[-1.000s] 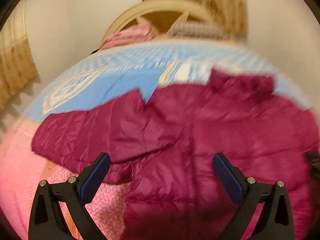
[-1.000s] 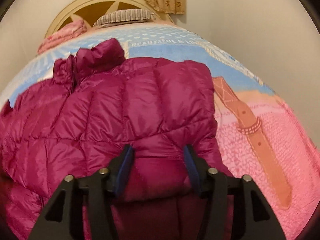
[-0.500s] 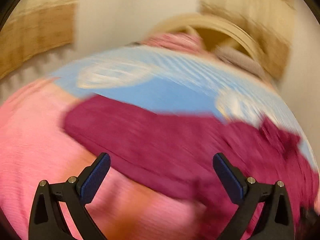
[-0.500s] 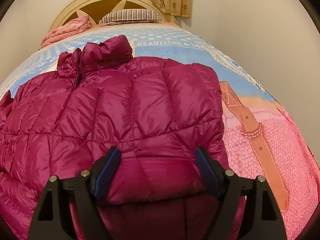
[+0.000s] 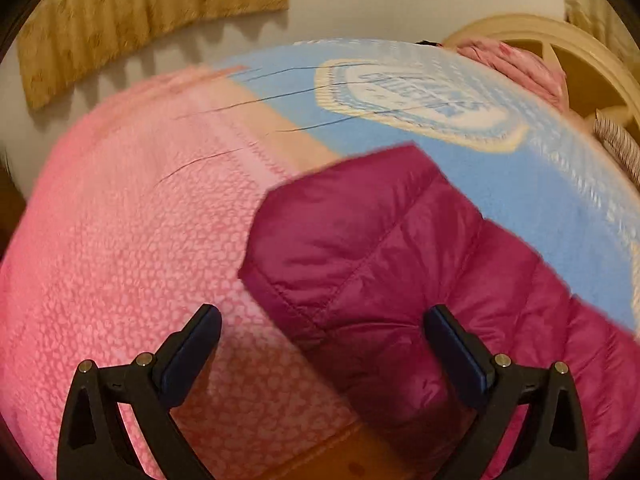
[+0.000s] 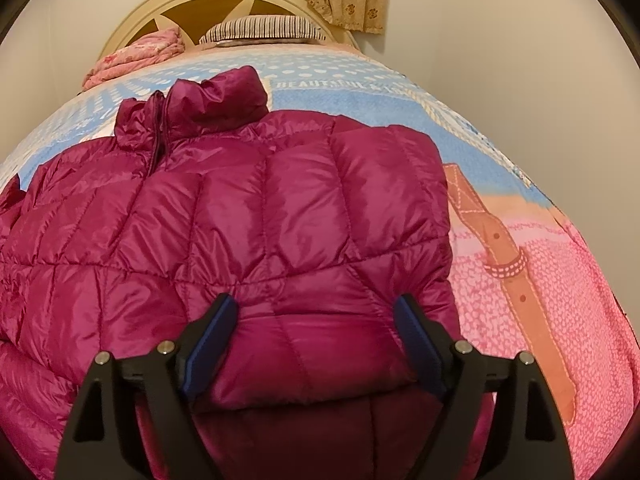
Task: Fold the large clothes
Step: 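Grasp the other sleeve cuff with the left gripper and fold it across the body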
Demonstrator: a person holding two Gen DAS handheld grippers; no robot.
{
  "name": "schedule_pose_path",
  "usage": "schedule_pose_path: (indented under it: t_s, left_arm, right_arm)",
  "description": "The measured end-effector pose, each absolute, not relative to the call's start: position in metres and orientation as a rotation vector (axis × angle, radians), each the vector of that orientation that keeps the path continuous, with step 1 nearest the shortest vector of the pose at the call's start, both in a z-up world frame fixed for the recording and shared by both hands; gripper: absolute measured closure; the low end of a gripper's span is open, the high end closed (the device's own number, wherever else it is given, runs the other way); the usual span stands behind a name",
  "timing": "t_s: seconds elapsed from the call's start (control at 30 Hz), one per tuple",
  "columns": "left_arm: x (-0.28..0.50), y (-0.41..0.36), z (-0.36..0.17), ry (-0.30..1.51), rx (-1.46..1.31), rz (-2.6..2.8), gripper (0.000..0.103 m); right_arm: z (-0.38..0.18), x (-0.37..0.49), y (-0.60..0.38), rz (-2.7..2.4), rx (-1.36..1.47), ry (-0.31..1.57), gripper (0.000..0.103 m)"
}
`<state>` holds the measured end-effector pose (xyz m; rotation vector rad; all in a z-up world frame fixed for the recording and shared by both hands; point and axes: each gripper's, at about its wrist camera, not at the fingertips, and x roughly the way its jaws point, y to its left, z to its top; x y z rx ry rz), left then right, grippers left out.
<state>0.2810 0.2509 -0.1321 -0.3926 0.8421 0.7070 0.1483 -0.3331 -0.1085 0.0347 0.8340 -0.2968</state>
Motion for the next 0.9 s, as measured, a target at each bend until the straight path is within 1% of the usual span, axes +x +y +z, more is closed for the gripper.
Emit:
schedule_pose_path:
  t_s: [0.03,0.07,0.1,0.13,0.17,0.2,0.23,0.27,0.3,0.43,0.57,0.7,0.77,0.9]
  left_arm:
    - [0.281,0.253,-0.132,0.832,-0.403,0.703,0.012]
    - [0.278,0.253,-0.132,0.812,-0.407,0.706,0.028]
    - [0.275,0.251,-0.131,0.797,-0.403,0.699,0.041]
    - [0.272,0.248,-0.130,0.791,-0.399,0.691,0.045]
    - [0.273,0.251,-0.127,0.787,-0.394,0.682,0.051]
    - [0.271,0.249,-0.127,0.781,-0.390,0.665,0.062]
    - [0.272,0.255,-0.125,0.772,-0.393,0.643,0.070]
    - [0.271,0.254,-0.123,0.761,-0.399,0.606,0.085]
    - [0.269,0.252,-0.121,0.754,-0.403,0.572,0.091]
    - [0.258,0.235,-0.098,0.680,-0.336,0.541,0.093]
    - [0.249,0.197,-0.052,0.570,-0.275,0.419,0.093]
    - [0.234,0.124,0.003,0.434,-0.194,0.203,0.093]
    - [0.224,0.085,0.020,0.389,-0.158,0.096,0.093]
    - [0.204,0.001,0.030,0.361,-0.073,-0.128,0.093]
  right_arm:
    - [-0.109,0.148,-0.333,-0.297,0.035,0.834,0.018]
    - [-0.109,0.148,-0.333,-0.297,0.035,0.834,0.018]
    - [-0.109,0.148,-0.333,-0.297,0.035,0.834,0.018]
    - [-0.109,0.148,-0.333,-0.297,0.036,0.834,0.018]
    - [-0.109,0.148,-0.333,-0.297,0.036,0.833,0.018]
    - [-0.109,0.148,-0.333,-0.296,0.037,0.833,0.018]
    - [-0.109,0.148,-0.333,-0.297,0.037,0.833,0.018]
    - [-0.108,0.148,-0.333,-0.296,0.036,0.834,0.018]
    - [-0.108,0.148,-0.333,-0.296,0.038,0.833,0.018]
    - [-0.109,0.148,-0.333,-0.291,0.048,0.830,0.018]
    - [-0.109,0.147,-0.334,-0.287,0.056,0.826,0.018]
    - [-0.109,0.146,-0.336,-0.280,0.069,0.821,0.018]
    - [-0.108,0.145,-0.337,-0.276,0.079,0.818,0.018]
    - [-0.108,0.144,-0.340,-0.268,0.095,0.813,0.017]
